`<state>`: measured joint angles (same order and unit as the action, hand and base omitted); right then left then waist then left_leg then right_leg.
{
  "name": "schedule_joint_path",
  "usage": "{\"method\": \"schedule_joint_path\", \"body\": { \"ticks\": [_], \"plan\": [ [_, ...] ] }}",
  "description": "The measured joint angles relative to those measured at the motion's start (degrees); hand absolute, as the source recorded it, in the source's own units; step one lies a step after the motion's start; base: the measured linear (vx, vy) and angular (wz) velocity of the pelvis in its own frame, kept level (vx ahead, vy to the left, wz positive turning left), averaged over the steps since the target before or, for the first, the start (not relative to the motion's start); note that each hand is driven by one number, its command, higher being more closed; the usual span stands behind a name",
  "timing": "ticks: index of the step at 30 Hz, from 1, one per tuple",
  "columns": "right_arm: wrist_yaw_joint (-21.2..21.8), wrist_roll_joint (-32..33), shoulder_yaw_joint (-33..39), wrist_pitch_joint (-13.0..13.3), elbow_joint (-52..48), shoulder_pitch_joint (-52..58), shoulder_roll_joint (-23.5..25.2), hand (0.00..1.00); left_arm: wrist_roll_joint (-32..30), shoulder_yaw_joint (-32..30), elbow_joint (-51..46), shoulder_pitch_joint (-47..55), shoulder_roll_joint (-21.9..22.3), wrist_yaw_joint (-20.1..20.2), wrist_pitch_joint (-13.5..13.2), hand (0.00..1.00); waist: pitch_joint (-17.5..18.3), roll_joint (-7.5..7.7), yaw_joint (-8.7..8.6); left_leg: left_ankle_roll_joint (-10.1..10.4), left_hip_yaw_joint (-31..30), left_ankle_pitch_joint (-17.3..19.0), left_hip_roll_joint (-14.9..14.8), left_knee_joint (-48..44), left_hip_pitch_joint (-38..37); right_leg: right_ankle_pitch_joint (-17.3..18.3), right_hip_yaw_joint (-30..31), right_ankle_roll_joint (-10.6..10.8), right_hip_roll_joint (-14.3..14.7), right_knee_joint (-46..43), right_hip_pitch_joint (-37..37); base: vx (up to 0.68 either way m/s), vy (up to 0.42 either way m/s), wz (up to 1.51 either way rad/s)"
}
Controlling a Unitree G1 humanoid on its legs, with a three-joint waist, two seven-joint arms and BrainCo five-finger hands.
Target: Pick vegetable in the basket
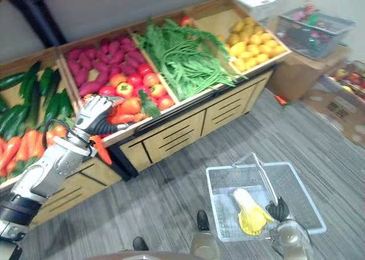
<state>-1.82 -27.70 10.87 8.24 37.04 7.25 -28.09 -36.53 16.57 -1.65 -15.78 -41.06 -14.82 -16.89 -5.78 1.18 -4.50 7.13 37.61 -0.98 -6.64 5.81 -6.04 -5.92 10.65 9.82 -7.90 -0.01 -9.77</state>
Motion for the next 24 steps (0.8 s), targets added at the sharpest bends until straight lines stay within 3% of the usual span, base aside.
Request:
{"method": "schedule_joint_path", "body": {
  "ticks": [9,15,24],
  "plan": [
    [4.2,0.0,-8.5,3.2,-14.7,3.8,-8.2,1.0,2.6,12.6,-1.4,-4.8,0.8,3.2,-2.5,1.0,2.6,0.14,-1.6,2.1,10.8,3.0,-0.9,-0.4,-6.5,-0.1,8.5,-0.1,3.5,-0.4,1.1,0.06,-0.019,-0.59],
    [6.6,0.2,-14.4,6.6,-23.7,3.7,-15.1,1.0,4.7,21.5,-2.6,-10.4,4.8,5.4,-4.2,1.0,3.1,-0.41,-1.63,3.9,17.1,9.9,-5.1,-11.0,-7.2,-0.1,14.2,-0.1,6.1,-1.3,1.2,0.02,-0.025,-0.51],
    [9.0,1.8,-25.4,8.6,-28.2,-3.7,-22.9,1.0,7.0,34.0,-2.3,-12.9,10.5,9.1,-6.4,1.0,3.6,-1.68,-3.34,5.6,23.8,15.8,-10.3,-21.3,-8.2,-0.1,19.8,-0.1,10.0,-3.2,-0.2,-0.01,0.003,-0.39]
  ]
}}
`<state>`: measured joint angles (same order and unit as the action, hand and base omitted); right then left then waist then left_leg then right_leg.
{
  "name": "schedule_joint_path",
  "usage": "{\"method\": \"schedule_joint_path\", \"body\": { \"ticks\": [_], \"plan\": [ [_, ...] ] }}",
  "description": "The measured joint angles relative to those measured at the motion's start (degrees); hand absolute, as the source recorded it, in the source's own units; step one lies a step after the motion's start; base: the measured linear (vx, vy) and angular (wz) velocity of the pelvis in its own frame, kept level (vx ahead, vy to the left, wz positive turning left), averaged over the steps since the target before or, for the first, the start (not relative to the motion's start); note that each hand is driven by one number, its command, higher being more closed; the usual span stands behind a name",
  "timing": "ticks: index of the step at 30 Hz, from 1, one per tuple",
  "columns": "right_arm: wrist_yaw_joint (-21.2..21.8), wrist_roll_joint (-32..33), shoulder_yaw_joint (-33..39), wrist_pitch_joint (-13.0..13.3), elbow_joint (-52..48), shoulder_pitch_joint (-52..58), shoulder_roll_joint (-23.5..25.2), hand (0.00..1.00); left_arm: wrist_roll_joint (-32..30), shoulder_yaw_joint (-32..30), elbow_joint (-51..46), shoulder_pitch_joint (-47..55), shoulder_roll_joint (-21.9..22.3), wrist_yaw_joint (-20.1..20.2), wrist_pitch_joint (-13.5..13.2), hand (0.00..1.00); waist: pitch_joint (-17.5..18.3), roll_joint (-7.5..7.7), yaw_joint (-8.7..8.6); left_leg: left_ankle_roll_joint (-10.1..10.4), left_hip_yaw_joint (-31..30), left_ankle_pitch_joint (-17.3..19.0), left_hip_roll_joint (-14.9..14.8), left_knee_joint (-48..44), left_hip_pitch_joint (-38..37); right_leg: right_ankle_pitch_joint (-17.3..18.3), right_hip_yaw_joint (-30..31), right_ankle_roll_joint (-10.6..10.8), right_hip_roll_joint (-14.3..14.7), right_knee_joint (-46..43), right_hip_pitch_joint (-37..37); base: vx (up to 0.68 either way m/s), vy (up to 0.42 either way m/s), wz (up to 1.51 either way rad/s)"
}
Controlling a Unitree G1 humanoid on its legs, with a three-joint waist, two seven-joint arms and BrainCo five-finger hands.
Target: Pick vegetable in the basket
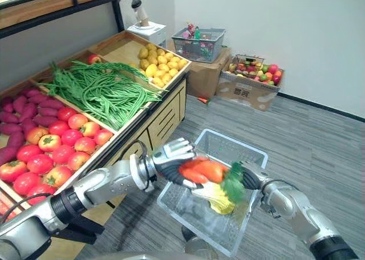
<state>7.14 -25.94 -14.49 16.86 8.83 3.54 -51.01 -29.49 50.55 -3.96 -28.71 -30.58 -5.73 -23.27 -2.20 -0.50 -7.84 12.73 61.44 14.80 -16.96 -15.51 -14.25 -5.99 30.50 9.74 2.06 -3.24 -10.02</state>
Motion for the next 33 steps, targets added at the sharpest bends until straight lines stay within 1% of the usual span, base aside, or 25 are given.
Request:
{"method": "schedule_joint_path", "body": {
  "ticks": [3,5,7,9,14,18,23,26,27,28,29,30,31,33],
  "plan": [
    [0.6,0.1,-1.1,0.0,-0.8,-1.5,-1.2,1.0,0.0,3.1,0.9,-0.3,1.7,1.4,0.0,1.0,0.1,-0.54,-0.15,0.5,0.9,0.9,-0.7,-1.3,0.0,0.0,0.8,0.0,0.6,-0.5,-0.5,-0.01,0.023,-0.21],
    [1.3,1.3,-3.7,0.0,-1.5,-4.0,-2.8,1.0,0.0,5.7,2.2,-0.3,2.9,2.4,-0.5,1.0,0.1,-0.7,-0.45,0.6,2.0,1.6,-1.4,-2.6,0.0,0.0,1.5,0.0,1.1,-0.9,-1.0,0.0,0.026,-0.19],
    [1.9,1.8,-4.4,0.2,-1.8,-4.9,-3.3,1.0,0.0,7.3,3.2,-0.3,3.7,3.3,-0.5,1.0,0.1,-0.76,-0.87,0.8,2.3,2.0,-2.1,-3.7,0.0,0.0,1.5,0.0,1.5,-1.0,-1.0,0.0,0.018,-0.08],
    [2.0,2.4,-4.9,0.2,-1.9,-6.5,-3.7,1.0,0.0,8.9,4.0,-0.3,3.7,4.3,-1.2,1.0,0.1,-0.85,-1.08,1.0,3.1,2.5,-2.7,-4.8,0.1,0.0,2.1,0.0,2.1,-1.4,-1.7,0.01,0.022,-0.16],
    [2.1,2.5,-5.3,0.3,-1.8,-7.5,-4.3,1.0,-0.1,10.6,6.0,-0.3,4.9,5.9,-1.3,1.0,0.1,-1.02,-1.46,1.0,3.5,2.4,-2.8,-4.9,0.1,0.0,2.4,0.0,2.2,-1.5,-1.9,0.02,0.024,-0.05],
    [2.1,2.4,-5.6,0.2,-1.7,-7.6,-4.3,1.0,-0.3,12.6,7.8,-0.3,5.9,6.4,-1.3,1.0,-0.1,-1.16,-1.58,1.0,3.6,2.8,-3.2,-5.7,0.1,0.0,2.3,0.0,2.2,-1.5,-1.9,0.02,0.035,0.0],
    [2.1,2.5,-5.6,0.1,-1.6,-8.2,-4.3,1.0,-0.7,12.9,12.1,-0.3,7.1,7.3,-1.3,1.0,-0.4,-1.64,-1.64,0.8,3.7,3.4,-3.7,-6.8,0.3,0.0,2.3,0.0,2.2,-1.5,-1.9,0.01,0.039,0.0],
    [2.1,2.6,-5.6,0.2,-1.7,-8.6,-4.3,1.0,-1.6,13.2,15.6,-0.3,8.2,7.3,-1.3,1.0,-0.6,-1.43,-1.89,1.0,3.8,3.9,-4.1,-7.2,0.9,0.0,2.2,0.0,2.2,-1.4,-2.3,0.01,0.035,0.01],
    [2.1,2.7,-5.6,0.2,-1.7,-8.9,-4.3,1.0,-2.3,13.2,16.3,-0.3,8.5,7.2,-1.2,1.0,-0.7,-1.44,-2.12,1.0,3.9,4.0,-4.3,-7.6,1.2,0.0,2.1,0.0,2.2,-1.4,-2.6,0.01,0.032,0.03],
    [2.2,3.5,-6.2,0.1,-1.7,-9.6,-4.3,1.0,-3.3,13.0,17.8,-0.3,9.3,7.2,-1.1,1.0,-0.9,-2.05,-2.47,0.9,4.3,4.1,-4.5,-8.0,1.2,0.0,2.1,0.0,2.2,-1.4,-2.8,0.02,0.04,0.0],
    [2.3,3.6,-6.6,0.1,-1.7,-9.8,-4.3,1.0,-4.7,13.0,20.4,-0.3,10.3,7.1,-0.9,1.0,-1.4,-1.67,-2.63,0.7,4.8,4.0,-4.6,-8.1,1.1,0.0,2.1,0.0,2.2,-1.4,-2.9,0.0,0.0,0.0],
    [2.3,3.7,-6.7,0.1,-1.7,-9.8,-4.3,1.0,-5.4,12.9,21.4,-0.3,10.7,7.1,-0.6,1.0,-1.3,-2.02,-2.74,0.6,5.0,3.9,-4.8,-8.2,1.1,0.0,2.1,0.0,2.2,-1.4,-2.9,0.02,0.037,-0.04],
    [2.6,4.1,-6.8,0.1,-1.9,-9.9,-4.3,1.0,-6.4,12.4,23.5,-0.3,11.8,6.9,-0.1,1.0,-1.5,-1.72,-2.85,0.6,5.5,3.9,-4.9,-8.4,1.0,0.0,2.2,0.0,2.2,-1.3,-3.1,0.02,0.032,-0.05],
    [3.5,4.6,-6.9,0.1,-2.0,-10.3,-4.2,1.0,-8.3,11.3,26.3,-0.3,13.1,6.1,0.6,1.0,-1.5,-1.74,-2.96,0.5,5.9,3.9,-4.9,-8.7,1.0,0.0,2.4,0.0,2.2,-1.3,-3.2,0.02,0.05,-0.06]
  ]
}}
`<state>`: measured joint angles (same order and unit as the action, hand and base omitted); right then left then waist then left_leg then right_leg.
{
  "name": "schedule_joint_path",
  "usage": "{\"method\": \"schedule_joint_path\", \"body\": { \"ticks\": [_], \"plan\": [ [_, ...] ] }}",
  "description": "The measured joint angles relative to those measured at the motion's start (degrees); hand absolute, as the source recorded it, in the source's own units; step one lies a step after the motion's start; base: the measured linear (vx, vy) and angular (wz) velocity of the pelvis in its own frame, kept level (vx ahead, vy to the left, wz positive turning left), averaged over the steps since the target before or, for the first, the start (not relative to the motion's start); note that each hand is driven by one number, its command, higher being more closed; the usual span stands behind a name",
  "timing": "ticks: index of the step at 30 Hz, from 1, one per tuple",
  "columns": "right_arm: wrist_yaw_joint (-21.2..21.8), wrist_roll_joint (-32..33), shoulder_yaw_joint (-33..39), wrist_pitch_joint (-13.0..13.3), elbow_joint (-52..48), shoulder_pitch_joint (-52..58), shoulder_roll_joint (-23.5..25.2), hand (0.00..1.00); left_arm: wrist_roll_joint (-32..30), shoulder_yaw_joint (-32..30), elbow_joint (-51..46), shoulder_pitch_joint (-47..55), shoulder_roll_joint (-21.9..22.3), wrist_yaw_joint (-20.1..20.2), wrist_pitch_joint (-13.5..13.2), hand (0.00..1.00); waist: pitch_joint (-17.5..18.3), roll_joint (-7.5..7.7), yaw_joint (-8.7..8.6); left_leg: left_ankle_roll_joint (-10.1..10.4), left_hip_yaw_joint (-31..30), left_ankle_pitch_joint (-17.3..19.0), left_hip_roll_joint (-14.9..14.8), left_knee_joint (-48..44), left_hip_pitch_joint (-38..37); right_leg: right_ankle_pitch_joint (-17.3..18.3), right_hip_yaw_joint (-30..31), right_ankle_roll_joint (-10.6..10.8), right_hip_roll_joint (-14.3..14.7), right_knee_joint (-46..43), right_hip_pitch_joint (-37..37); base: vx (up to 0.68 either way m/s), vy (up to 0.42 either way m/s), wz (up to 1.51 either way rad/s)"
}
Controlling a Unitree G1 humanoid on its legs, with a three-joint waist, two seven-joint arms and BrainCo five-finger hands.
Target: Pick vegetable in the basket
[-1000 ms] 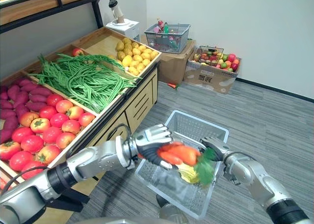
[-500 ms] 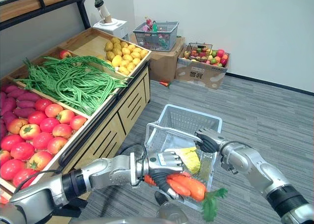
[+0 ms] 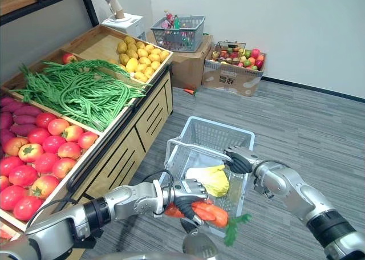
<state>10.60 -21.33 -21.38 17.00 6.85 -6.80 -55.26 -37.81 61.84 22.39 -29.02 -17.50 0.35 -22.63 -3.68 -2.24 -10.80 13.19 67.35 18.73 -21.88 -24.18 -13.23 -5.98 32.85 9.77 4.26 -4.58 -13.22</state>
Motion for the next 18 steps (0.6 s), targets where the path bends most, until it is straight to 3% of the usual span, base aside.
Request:
{"method": "schedule_joint_path", "body": {
  "ticks": [2,3,9,18],
  "plan": [
    [0.4,0.0,-0.2,0.0,-0.3,-0.4,0.0,1.0,-1.7,-1.4,2.7,0.0,1.2,-0.2,0.4,1.0,-0.1,0.12,-0.03,-0.1,0.5,0.1,0.0,0.0,-0.2,0.0,0.2,0.0,0.1,0.0,-0.1,0.01,0.043,-0.08],
    [0.5,0.0,-0.7,0.0,-0.3,-1.1,0.0,1.0,-2.0,-1.9,3.7,0.0,1.6,-0.3,0.8,0.0,-0.1,0.21,-0.02,-0.1,1.1,0.1,0.1,0.0,-0.4,0.0,0.5,0.0,0.1,0.0,-0.1,0.02,0.043,-0.12],
    [0.9,0.1,-2.2,0.1,-1.9,-2.0,0.2,1.0,-6.3,-4.8,9.4,0.0,4.4,-2.8,3.2,0.0,-0.5,0.66,-0.06,0.0,2.9,0.0,0.1,0.0,-1.5,0.0,1.5,0.0,0.7,0.0,-0.1,0.01,0.037,-0.11],
    [1.1,1.6,-2.3,0.2,-2.1,-2.0,0.2,1.0,-6.4,-6.3,12.3,0.0,6.2,-3.9,4.5,0.0,-0.9,1.4,-0.04,0.0,3.2,0.1,0.1,0.1,-2.0,0.0,1.8,0.0,0.9,0.0,0.2,0.0,0.011,-0.01]
  ]
}}
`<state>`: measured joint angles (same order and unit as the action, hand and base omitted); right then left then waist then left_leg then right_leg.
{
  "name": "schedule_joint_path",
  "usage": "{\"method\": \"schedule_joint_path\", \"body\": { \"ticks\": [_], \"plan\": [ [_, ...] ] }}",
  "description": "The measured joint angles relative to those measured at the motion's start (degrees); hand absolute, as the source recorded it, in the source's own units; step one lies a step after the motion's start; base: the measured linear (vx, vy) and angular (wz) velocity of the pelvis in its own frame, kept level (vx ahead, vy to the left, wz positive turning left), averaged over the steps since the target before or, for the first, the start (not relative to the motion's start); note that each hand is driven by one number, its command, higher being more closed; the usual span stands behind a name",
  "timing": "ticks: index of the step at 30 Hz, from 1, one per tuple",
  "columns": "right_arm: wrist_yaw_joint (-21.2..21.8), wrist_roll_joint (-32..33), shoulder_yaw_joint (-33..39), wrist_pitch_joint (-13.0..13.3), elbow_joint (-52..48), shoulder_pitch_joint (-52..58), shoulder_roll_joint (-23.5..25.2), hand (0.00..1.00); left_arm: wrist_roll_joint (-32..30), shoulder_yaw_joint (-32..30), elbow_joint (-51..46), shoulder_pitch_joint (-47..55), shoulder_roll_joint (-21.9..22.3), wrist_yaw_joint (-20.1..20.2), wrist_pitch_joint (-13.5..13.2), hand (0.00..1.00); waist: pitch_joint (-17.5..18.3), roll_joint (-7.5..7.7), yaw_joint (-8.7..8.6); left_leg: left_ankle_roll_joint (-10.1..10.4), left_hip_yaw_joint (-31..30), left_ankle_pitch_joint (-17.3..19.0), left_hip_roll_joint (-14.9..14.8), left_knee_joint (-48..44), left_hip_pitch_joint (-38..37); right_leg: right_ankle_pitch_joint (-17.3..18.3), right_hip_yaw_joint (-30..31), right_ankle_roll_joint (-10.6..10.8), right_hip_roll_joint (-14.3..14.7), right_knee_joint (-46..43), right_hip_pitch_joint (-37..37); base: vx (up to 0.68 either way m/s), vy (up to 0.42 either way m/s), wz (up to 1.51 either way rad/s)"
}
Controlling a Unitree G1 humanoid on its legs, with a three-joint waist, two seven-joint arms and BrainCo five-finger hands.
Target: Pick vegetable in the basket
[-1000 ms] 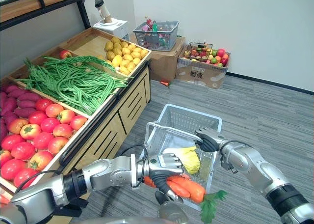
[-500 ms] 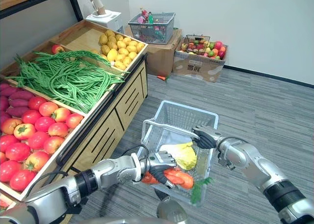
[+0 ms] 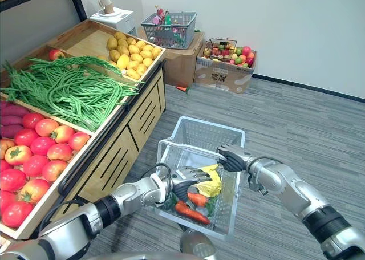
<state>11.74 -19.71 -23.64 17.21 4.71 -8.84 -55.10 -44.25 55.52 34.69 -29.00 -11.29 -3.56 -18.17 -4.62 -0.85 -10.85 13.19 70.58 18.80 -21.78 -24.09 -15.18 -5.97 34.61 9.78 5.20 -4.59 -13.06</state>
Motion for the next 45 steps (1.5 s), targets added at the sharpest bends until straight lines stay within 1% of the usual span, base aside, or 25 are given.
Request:
{"method": "schedule_joint_path", "body": {
  "ticks": [7,10,13,15,16,18,19,21,23,24,26,27,28,31,32,33,34,35,36,37,40,42,43,44,45],
  "plan": [
    [0.0,0.0,0.1,-0.2,0.0,0.1,0.8,1.0,-0.1,-0.2,0.0,0.0,0.2,-0.3,0.0,0.0,-0.2,0.37,0.09,0.0,-0.1,0.0,0.0,0.0,0.0,0.0,-0.1,0.0,0.0,0.0,0.0,0.0,0.03,0.01],
    [0.0,0.0,2.1,-0.7,0.3,1.8,4.3,1.0,0.0,-0.2,-1.4,0.0,0.2,-0.3,0.0,0.0,-0.8,1.25,0.27,-0.1,-1.0,0.0,-0.2,0.0,0.4,0.0,-1.1,0.0,-0.5,0.0,0.3,-0.01,0.024,0.17],
    [0.0,0.0,7.3,-0.9,1.7,5.5,8.6,1.0,0.8,-0.2,-8.4,0.1,-0.2,-0.2,-0.1,0.0,-1.0,1.56,0.75,-0.5,-4.1,-0.3,-0.3,0.0,2.2,0.0,-4.4,0.0,-1.7,-0.6,0.2,-0.02,0.013,0.54],
    [-0.4,-0.1,13.8,-1.6,4.8,8.4,12.1,1.0,2.1,-0.1,-18.0,0.2,-1.1,0.1,-0.7,0.0,-1.0,1.56,2.48,-0.9,-7.5,-0.5,-0.4,0.0,3.9,0.0,-7.9,0.0,-3.0,-1.3,0.5,-0.04,0.009,0.67],
    [-0.7,-0.1,15.3,-1.9,5.7,9.0,13.0,1.0,3.4,-0.1,-20.6,0.3,-1.7,0.3,-1.2,0.0,-1.0,1.64,2.88,-1.0,-8.4,-0.5,-0.3,0.0,4.3,0.0,-8.8,0.0,-3.5,-1.4,0.6,-0.06,0.007,0.76],
    [-2.1,-0.6,21.8,-3.2,10.7,10.4,16.6,1.0,7.5,-0.1,-29.6,2.3,-4.7,1.3,-2.9,0.0,-1.1,1.69,3.85,-1.8,-12.2,-0.3,0.1,0.0,5.9,0.5,-12.3,-0.1,-5.4,-1.5,1.7,-0.07,0.011,0.81],
    [-2.6,-0.6,23.3,-3.5,12.3,10.7,17.5,1.0,8.1,0.0,-31.4,2.9,-5.6,1.6,-3.2,0.0,-1.1,1.75,4.12,-1.7,-13.2,-0.2,0.3,0.0,6.2,0.5,-13.1,-0.1,-5.8,-1.6,2.0,-0.07,0.019,0.77],
    [-4.5,-1.7,28.8,-4.8,17.7,11.4,20.6,1.0,10.6,0.0,-37.9,5.3,-10.2,2.7,-4.1,0.0,-1.1,1.81,5.8,-2.3,-16.6,-0.1,0.9,0.0,7.9,0.7,-16.2,-0.1,-7.6,-1.7,2.8,-0.08,0.021,0.72],
    [-5.7,-1.8,33.2,-6.2,22.1,11.6,22.7,1.0,12.8,-0.3,-42.8,7.2,-13.7,3.6,-4.2,0.0,-1.2,2.05,6.83,-2.7,-18.4,-0.1,1.4,0.0,9.4,0.8,-18.6,0.0,-9.1,-1.7,2.8,-0.08,0.02,0.68],
    [-6.1,-1.9,34.2,-6.7,23.5,11.7,23.1,1.0,13.5,-0.6,-44.2,7.8,-14.6,4.1,-4.2,0.0,-1.2,2.0,7.18,-3.0,-19.0,-0.3,1.5,0.0,9.9,0.9,-19.4,0.0,-9.6,-1.7,2.9,-0.07,0.024,0.81],
    [-7.7,-2.4,39.5,-8.8,28.7,12.0,25.3,1.0,15.5,-2.7,-48.7,10.1,-17.2,4.5,-4.3,0.0,-1.1,1.99,8.94,-4.1,-22.4,-1.0,2.4,0.2,12.3,0.9,-23.1,0.1,-11.6,-1.7,3.3,-0.06,0.029,0.84],
    [-7.8,-2.4,40.9,-9.2,29.6,12.3,25.8,1.0,16.3,-3.3,-49.4,10.4,-17.6,4.5,-4.3,0.0,-1.1,1.93,9.46,-4.4,-23.2,-1.2,2.6,0.3,12.8,0.9,-24.1,0.1,-12.0,-1.7,3.4,-0.07,0.033,0.85],
    [-8.2,-2.7,43.6,-9.8,31.2,13.0,27.1,1.0,17.1,-5.3,-50.9,11.4,-18.3,4.5,-4.3,0.0,-1.0,1.94,9.94,-5.1,-25.8,-1.8,3.5,0.8,14.1,0.9,-26.4,0.1,-13.1,-1.7,3.8,-0.06,0.034,0.9],
    [-10.3,-2.6,48.3,-11.2,34.6,14.6,29.8,1.0,17.1,-10.6,-53.5,14.7,-18.7,3.8,-4.2,0.0,-0.8,2.42,10.17,-6.5,-31.0,-3.3,5.4,2.6,16.1,0.9,-32.0,0.1,-15.5,-1.6,5.5,-0.05,0.042,1.04],
    [-11.3,-2.4,50.1,-11.5,35.6,16.0,31.4,1.0,17.1,-12.9,-55.0,16.9,-18.8,3.7,-4.2,0.0,0.5,2.34,10.9,-7.0,-32.8,-4.1,6.5,3.7,17.1,0.9,-33.8,0.1,-16.4,-1.4,5.7,-0.01,0.052,0.87],
    [-12.5,-1.5,51.4,-11.7,37.2,16.9,32.9,1.0,17.1,-15.8,-56.4,19.6,-18.7,3.3,-4.2,0.0,1.3,3.07,11.14,-7.5,-34.8,-5.0,7.7,5.0,18.0,0.9,-35.7,0.0,-17.2,-1.1,5.9,0.02,0.043,0.85],
    [-13.0,-1.2,52.1,-11.7,37.9,17.2,33.7,1.0,17.2,-17.5,-56.9,20.9,-18.6,2.8,-4.2,0.0,1.4,3.18,11.18,-7.7,-35.9,-5.6,8.3,5.9,18.1,0.9,-36.6,0.0,-17.6,-0.8,6.5,0.03,0.032,0.89],
    [-14.1,-0.1,53.2,-11.7,39.8,17.8,35.0,1.0,17.2,-21.2,-57.2,23.5,-17.9,1.5,-4.1,0.0,1.5,3.51,11.14,-7.9,-38.0,-6.7,9.6,7.5,18.3,0.9,-38.7,0.0,-18.2,0.0,7.7,0.03,0.007,0.96],
    [-14.6,0.7,54.1,-11.6,42.6,18.0,36.1,1.0,17.3,-25.6,-57.2,26.2,-16.4,0.0,-3.8,0.0,2.3,3.97,11.12,-8.4,-40.4,-8.0,10.9,9.2,19.1,1.1,-40.7,-0.4,-18.9,0.8,8.6,0.03,-0.001,0.94],
    [-14.8,1.0,54.8,-11.7,44.1,17.9,36.7,1.0,17.3,-28.1,-57.2,27.5,-15.7,-0.5,-3.6,0.0,2.7,4.21,11.13,-8.4,-41.3,-8.6,11.5,9.9,19.4,1.3,-41.5,-0.6,-19.1,1.0,8.6,0.03,-0.008,0.88],
    [-16.8,2.9,56.9,-11.9,52.2,17.4,39.8,1.0,19.5,-41.9,-57.1,34.0,-9.0,-5.0,-1.5,0.0,3.4,5.06,11.34,-8.5,-46.4,-12.6,13.9,14.4,20.1,1.5,-45.5,-0.9,-19.9,2.7,10.1,0.06,-0.025,0.76],
    [-17.6,2.9,57.0,-12.1,55.6,16.7,41.5,1.0,21.8,-49.4,-56.5,37.6,-4.2,-7.4,0.0,0.0,3.5,5.21,11.46,-8.4,-47.9,-14.6,14.6,17.1,20.0,1.9,-46.7,-1.6,-19.9,3.0,10.4,0.0,-0.035,0.44],
    [-17.7,2.9,57.0,-12.1,56.3,16.3,41.8,1.0,22.0,-51.6,-56.0,38.4,-2.8,-8.0,0.0,0.0,3.7,4.9,11.53,-8.4,-48.0,-15.1,14.9,17.7,19.9,2.2,-46.8,-2.1,-19.9,3.1,10.3,-0.03,-0.035,0.19],
    [-17.7,2.9,56.9,-12.4,57.5,15.7,42.3,1.0,23.4,-55.8,-53.9,39.8,-0.4,-9.2,0.2,0.0,3.7,5.15,11.62,-8.4,-48.3,-15.9,15.3,19.0,19.8,2.6,-46.8,-2.7,-19.8,3.7,10.3,-0.03,-0.031,0.04],
    [-18.1,3.0,56.9,-12.4,58.4,15.2,42.6,1.0,24.6,-59.7,-51.4,40.8,2.0,-10.5,1.4,0.0,3.8,4.91,11.62,-8.2,-49.5,-16.4,16.0,20.0,19.6,2.9,-46.9,-3.2,-19.8,4.1,10.3,-0.04,-0.025,-0.01]
  ]
}}
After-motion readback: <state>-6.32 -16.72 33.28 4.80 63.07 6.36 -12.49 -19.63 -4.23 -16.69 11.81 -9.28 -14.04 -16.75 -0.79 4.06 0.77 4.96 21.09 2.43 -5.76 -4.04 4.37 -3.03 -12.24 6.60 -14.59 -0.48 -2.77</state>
